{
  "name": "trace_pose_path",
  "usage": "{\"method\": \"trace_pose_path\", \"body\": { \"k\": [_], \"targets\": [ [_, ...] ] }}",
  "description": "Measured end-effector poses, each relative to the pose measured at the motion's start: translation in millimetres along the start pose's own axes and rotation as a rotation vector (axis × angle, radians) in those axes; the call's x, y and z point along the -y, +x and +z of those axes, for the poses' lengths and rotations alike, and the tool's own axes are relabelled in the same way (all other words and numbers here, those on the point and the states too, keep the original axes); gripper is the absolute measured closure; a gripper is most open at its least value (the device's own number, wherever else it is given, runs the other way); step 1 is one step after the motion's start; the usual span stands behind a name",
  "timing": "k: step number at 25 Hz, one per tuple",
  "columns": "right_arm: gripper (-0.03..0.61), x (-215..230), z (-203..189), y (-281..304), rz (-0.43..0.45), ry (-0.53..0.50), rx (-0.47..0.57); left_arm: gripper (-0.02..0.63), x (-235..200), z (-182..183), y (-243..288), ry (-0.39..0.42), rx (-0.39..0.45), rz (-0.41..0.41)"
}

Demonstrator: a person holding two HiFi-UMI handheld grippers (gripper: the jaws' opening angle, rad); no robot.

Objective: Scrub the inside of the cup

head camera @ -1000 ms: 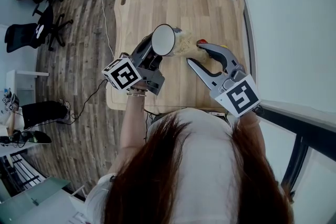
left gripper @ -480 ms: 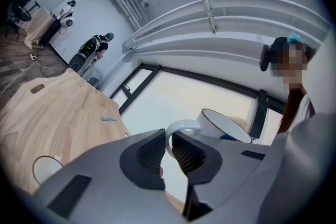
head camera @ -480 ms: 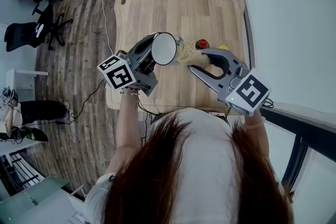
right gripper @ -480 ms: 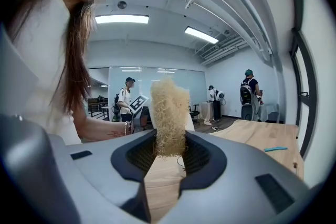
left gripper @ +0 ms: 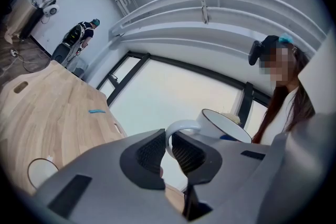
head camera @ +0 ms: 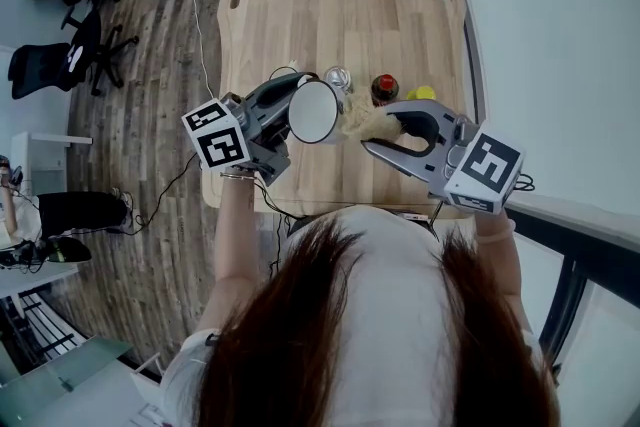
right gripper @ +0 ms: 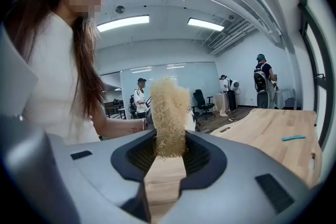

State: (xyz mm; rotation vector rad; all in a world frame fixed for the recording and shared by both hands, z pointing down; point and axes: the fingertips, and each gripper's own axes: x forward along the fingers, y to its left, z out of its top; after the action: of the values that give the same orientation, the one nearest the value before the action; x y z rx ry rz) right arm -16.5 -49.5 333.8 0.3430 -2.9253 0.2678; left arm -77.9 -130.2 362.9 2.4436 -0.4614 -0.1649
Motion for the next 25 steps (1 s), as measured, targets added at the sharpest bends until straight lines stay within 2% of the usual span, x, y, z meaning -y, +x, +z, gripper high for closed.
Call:
{"method": "trace_pose_path", "body": {
  "k": [16, 25],
  "targets": [
    [0.446, -30, -5, -7, 0.253, 0.103, -0.047, 0.571, 34, -20, 0, 0.047, -0.142, -0.195],
    [0.446, -44, -7, -9, 0.366, 0.145, -0.070, 0.571, 47, -30, 0, 0.050, -0.197, -0.273]
  ]
}}
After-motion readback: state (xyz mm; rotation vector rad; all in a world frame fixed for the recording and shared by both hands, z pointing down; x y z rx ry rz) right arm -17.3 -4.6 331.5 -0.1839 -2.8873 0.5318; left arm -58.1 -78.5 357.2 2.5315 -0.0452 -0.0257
